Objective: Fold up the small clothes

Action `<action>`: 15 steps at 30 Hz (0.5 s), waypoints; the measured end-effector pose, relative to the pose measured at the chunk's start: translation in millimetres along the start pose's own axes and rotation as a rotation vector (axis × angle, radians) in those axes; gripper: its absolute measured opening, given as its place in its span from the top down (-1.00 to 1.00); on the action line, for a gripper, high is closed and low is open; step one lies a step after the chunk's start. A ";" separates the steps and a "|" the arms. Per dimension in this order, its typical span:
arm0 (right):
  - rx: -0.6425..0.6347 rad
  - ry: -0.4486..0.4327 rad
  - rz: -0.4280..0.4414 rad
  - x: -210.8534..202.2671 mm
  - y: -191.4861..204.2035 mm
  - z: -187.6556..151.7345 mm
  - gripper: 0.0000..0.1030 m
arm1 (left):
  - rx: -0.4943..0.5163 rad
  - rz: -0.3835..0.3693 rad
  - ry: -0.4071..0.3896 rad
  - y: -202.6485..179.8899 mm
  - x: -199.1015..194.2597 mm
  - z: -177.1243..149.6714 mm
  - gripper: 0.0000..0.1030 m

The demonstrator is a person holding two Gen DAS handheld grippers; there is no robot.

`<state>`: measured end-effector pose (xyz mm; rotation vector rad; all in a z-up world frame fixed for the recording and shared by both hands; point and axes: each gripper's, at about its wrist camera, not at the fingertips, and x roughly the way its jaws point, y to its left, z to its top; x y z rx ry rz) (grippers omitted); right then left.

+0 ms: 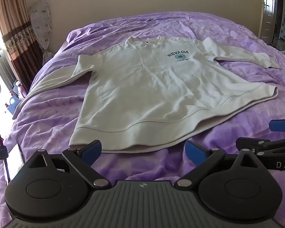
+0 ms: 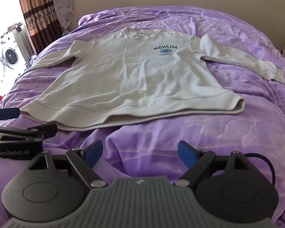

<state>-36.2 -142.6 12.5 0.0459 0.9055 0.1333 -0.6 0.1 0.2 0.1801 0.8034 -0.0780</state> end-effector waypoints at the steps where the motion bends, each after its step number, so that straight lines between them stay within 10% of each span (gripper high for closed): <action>1: -0.003 -0.009 -0.003 -0.3 0.2 -0.1 -0.60 | -0.001 -0.005 0.010 0.2 0.3 0.3 -1.00; 15: 0.001 0.002 -0.001 0.5 0.5 0.3 -0.60 | -0.002 -0.007 0.015 1.1 -0.5 0.0 -1.00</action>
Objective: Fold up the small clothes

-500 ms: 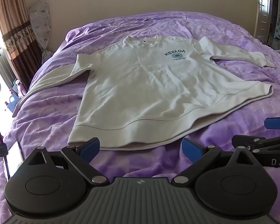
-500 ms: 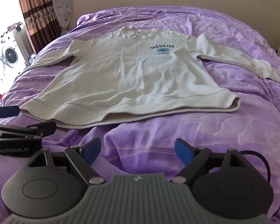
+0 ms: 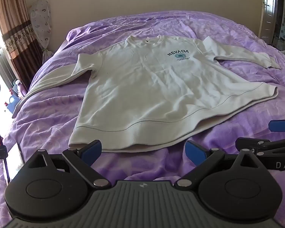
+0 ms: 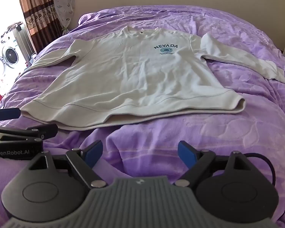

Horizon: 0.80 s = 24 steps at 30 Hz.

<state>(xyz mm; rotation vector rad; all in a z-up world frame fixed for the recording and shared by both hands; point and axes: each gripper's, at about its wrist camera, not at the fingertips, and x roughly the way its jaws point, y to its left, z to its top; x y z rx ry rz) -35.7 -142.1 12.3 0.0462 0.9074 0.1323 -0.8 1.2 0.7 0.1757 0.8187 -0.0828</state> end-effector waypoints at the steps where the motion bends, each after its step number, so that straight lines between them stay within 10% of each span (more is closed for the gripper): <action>1: 0.000 0.000 0.000 -0.2 0.2 -0.1 -0.60 | 0.000 0.000 -0.001 0.1 -0.4 -0.3 -1.00; 24: -0.001 0.013 0.005 2.9 0.1 0.6 -0.60 | -0.001 0.000 0.006 -0.4 0.9 0.3 -1.00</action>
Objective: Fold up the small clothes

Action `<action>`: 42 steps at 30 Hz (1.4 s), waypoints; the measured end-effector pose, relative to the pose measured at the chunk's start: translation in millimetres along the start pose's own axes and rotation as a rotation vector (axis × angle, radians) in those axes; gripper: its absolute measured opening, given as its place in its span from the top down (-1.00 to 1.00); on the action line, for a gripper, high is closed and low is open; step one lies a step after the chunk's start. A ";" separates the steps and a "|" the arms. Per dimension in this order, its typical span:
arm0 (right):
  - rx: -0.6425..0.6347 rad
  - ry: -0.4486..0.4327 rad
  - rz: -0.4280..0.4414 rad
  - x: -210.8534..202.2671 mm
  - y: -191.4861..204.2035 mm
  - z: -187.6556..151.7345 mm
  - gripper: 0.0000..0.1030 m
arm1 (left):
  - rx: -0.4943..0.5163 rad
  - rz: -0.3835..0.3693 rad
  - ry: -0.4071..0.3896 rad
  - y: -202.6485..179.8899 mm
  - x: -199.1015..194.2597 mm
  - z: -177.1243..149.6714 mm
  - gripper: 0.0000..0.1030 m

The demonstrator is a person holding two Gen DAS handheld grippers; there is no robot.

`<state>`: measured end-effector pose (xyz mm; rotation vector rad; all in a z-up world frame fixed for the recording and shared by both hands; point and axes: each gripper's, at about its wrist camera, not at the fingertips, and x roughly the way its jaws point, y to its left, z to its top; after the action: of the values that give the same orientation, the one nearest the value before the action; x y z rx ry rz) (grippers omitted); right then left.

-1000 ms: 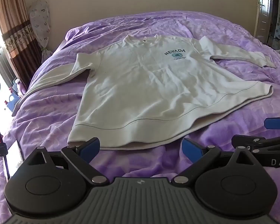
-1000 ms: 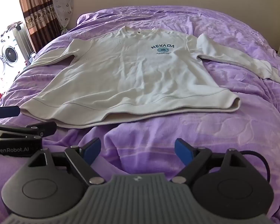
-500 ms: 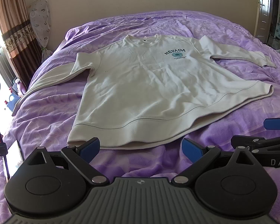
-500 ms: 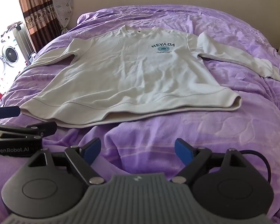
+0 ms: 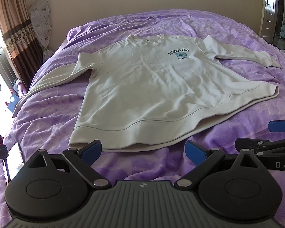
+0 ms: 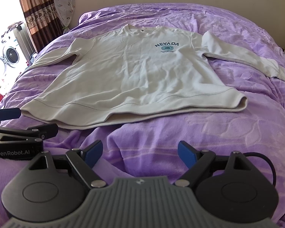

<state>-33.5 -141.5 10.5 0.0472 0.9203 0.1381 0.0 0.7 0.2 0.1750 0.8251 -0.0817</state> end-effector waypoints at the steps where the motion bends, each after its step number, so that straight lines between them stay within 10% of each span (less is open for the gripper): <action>1: 0.000 0.001 0.000 0.4 1.2 -4.0 -0.60 | 0.001 -0.001 0.000 -0.2 0.1 0.2 -1.00; 42: 0.010 0.012 0.011 5.1 -1.0 0.0 -0.60 | 0.002 0.000 0.006 -0.1 0.5 0.4 -1.00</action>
<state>-30.3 -141.9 6.4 0.0608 0.9327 0.1443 0.6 0.5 0.1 0.1777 0.8307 -0.0822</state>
